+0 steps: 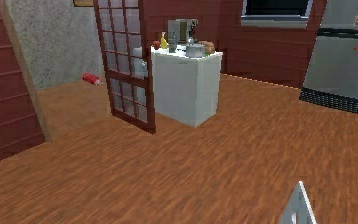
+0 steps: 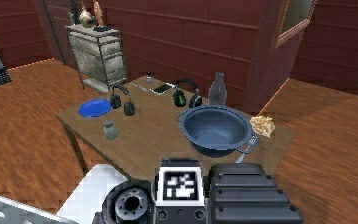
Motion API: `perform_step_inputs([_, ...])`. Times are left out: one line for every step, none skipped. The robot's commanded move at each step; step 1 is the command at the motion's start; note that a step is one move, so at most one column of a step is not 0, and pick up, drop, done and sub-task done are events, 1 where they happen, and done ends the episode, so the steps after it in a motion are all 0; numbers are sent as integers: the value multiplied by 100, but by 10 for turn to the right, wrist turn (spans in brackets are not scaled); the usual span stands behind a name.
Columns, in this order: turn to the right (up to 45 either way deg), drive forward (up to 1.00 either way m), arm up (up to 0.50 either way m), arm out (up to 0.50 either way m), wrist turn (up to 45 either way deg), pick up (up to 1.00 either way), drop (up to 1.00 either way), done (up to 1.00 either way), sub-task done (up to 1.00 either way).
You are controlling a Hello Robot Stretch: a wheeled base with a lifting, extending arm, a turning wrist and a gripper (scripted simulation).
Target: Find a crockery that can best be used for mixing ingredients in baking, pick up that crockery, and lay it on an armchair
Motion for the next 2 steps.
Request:
perform_step_inputs([0,0,0,16,0,0,0,0,0])
perform_step_inputs([0,0,0,0,450,0,0,0,0])
